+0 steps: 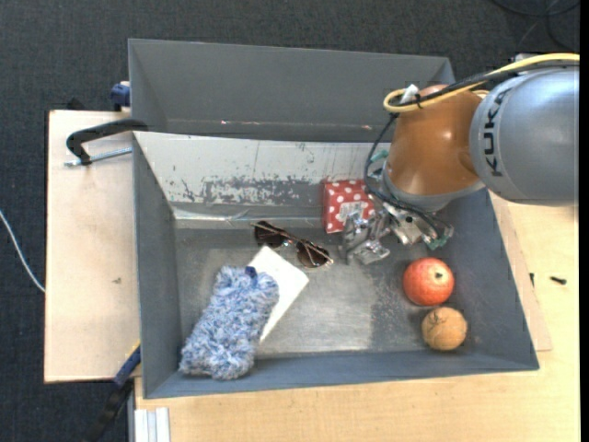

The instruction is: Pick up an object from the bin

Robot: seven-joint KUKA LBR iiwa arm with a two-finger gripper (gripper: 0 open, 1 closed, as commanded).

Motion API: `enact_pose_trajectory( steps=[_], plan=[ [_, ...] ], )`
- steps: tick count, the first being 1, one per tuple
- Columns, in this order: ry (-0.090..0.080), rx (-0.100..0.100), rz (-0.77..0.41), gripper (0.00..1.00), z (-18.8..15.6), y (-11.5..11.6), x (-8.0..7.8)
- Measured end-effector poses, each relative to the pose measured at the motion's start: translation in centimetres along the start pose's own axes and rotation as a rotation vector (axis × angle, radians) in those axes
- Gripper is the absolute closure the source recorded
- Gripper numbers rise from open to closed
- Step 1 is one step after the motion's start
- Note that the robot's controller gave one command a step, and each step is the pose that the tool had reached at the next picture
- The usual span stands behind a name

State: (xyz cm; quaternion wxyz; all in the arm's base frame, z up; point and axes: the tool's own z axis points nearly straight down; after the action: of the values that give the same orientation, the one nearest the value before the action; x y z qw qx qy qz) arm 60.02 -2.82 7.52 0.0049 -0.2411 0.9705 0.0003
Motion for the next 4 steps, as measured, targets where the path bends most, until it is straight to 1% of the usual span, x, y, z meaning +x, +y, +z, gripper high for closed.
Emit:
enact_pose_trajectory(
  steps=[1, 2, 3, 4],
  plan=[
    [0.012, -0.002, 0.0, 0.0, 0.3, -0.1, 0.4],
    [0.011, -0.002, 0.001, 0.0, 0.3, -0.1, 0.4],
    [0.013, 0.005, -0.055, 0.0, 0.3, 0.9, -0.3],
    [0.004, 0.004, -0.119, 0.0, 0.2, 4.7, -2.7]
  ],
)
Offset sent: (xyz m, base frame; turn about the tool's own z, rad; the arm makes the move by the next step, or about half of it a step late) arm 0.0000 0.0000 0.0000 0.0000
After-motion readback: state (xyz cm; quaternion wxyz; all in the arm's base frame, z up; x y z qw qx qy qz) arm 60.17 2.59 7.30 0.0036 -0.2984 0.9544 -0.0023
